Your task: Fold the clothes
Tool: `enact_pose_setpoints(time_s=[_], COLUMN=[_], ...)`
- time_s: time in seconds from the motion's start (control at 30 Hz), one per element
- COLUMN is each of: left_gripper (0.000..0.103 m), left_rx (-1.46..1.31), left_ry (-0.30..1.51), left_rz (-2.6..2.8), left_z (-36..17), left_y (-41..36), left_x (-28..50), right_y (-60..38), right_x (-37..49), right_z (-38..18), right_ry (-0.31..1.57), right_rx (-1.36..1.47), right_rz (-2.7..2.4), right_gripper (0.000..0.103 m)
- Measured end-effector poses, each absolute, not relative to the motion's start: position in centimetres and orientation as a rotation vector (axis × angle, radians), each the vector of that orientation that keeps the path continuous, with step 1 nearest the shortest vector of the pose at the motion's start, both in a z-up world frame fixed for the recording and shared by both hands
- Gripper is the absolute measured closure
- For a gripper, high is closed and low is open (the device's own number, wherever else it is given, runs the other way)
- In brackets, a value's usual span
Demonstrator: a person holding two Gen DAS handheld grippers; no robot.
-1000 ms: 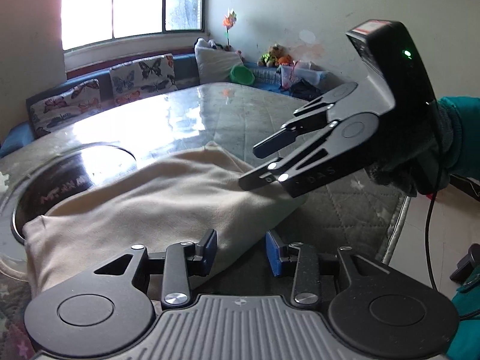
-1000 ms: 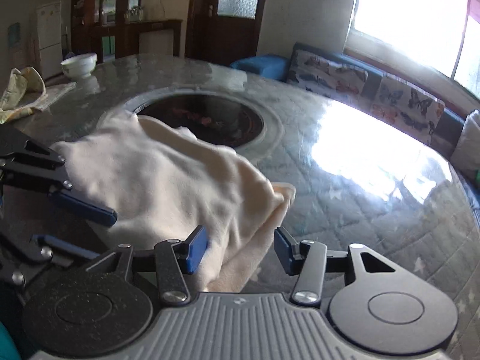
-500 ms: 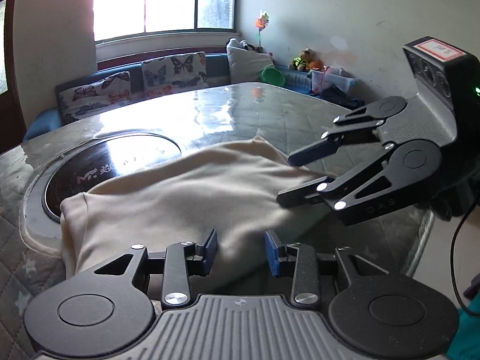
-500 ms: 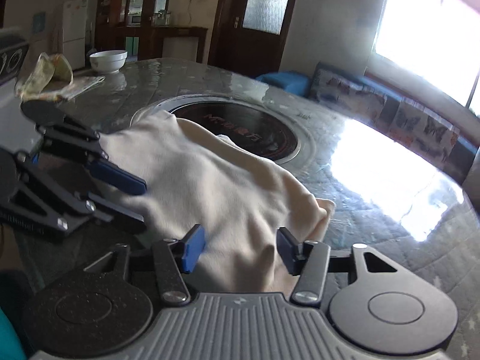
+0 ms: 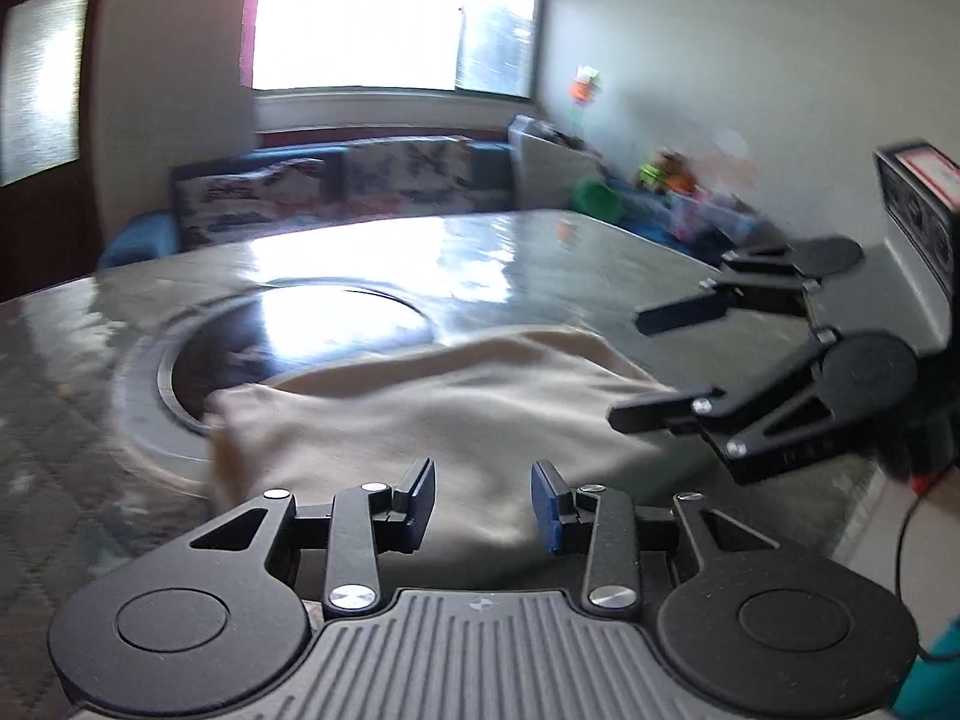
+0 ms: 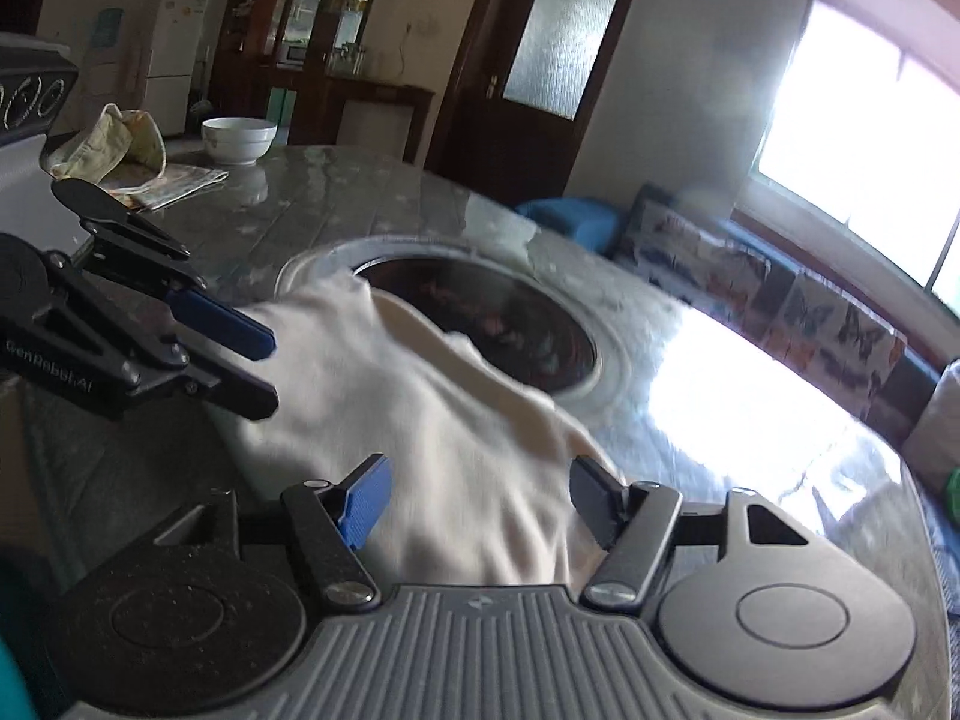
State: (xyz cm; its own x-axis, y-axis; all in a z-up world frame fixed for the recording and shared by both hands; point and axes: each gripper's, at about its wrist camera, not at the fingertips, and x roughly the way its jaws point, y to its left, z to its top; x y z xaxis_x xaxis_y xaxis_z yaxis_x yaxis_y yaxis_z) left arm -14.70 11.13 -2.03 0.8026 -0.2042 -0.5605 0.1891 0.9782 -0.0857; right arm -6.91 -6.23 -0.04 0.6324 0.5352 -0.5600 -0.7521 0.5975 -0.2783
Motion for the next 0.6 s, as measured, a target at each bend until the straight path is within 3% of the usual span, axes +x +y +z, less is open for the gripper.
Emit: enact_pose_setpoints(time_s=[0.6], left_gripper=[0.064], left_rx=[-0.153], left_ry=[0.595], left_rz=[-0.065], left_z=[-2.7], left_y=[15.4], left_x=[-16.4], right_y=[-4.3], right_x=[-9.8], right_z=[-3.3], right_ry=[0.41], right_rx=[-0.637], right_rz=[0.792], right_gripper=[0.017])
